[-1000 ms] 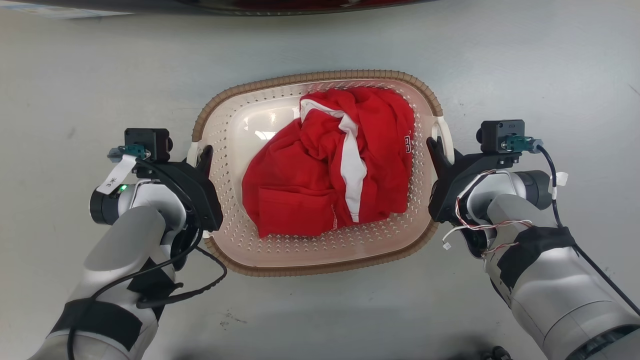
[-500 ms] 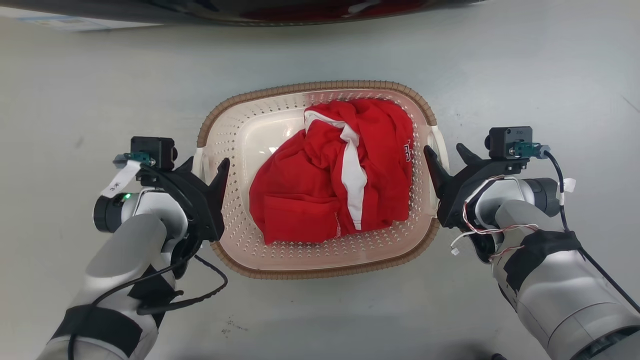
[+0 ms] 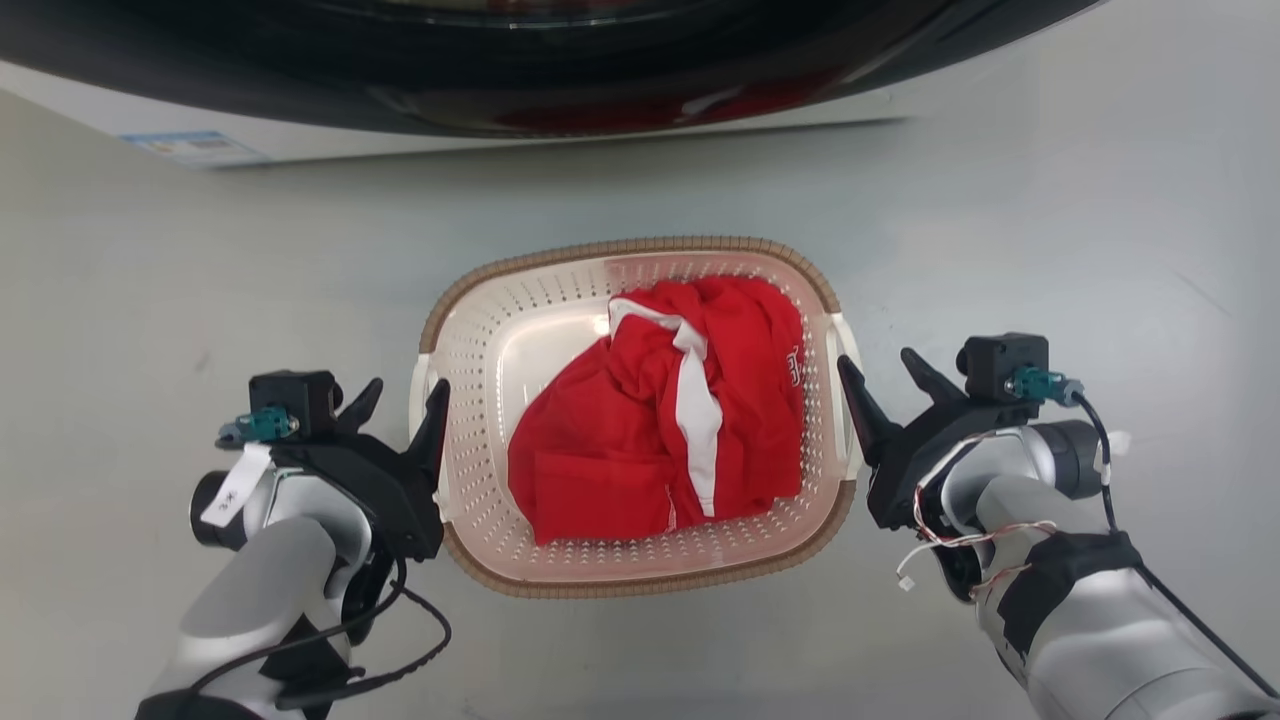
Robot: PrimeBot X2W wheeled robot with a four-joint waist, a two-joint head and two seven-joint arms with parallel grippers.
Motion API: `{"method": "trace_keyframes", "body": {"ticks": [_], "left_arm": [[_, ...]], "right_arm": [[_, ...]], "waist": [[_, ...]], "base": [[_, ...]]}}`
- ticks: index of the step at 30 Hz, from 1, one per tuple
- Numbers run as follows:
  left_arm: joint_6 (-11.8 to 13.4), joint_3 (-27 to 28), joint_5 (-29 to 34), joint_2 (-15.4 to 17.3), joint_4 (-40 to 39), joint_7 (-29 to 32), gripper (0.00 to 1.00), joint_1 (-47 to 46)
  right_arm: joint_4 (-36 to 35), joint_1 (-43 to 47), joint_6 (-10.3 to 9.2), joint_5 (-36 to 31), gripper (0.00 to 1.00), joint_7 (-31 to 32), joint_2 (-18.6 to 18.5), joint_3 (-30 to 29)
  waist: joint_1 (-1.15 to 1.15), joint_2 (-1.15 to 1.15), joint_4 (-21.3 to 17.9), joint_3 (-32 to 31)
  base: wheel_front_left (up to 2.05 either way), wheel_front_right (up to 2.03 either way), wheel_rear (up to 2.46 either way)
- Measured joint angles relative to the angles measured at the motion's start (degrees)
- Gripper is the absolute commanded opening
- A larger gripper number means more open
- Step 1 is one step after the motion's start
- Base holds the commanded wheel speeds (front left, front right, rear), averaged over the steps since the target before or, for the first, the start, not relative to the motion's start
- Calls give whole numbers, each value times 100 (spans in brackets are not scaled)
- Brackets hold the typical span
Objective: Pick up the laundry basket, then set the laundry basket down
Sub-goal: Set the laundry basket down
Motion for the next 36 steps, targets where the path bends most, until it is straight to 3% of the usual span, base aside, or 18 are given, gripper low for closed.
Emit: {"method": "trace_keyframes", "body": {"ticks": [17, 26, 36], "left_arm": [[23, 134, 140, 192, -683, -225, 100, 871], [415, 513, 465, 415, -1707, -225, 100, 1466], [1045, 916, 1117, 757, -3399, -225, 100, 2400]], "right_arm": [[-584, 912, -82, 9, 100, -199, -31, -237], [-1380, 1485, -371, -62, 100, -199, -225, -535], [-2666, 2148, -912, -542, 100, -200, -550, -791]], "waist": [[0, 0, -112, -1314], [0, -1, -135, -2052], [0, 0, -123, -2723]], "base": [[0, 0, 0], [0, 0, 0], [0, 0, 0]]}}
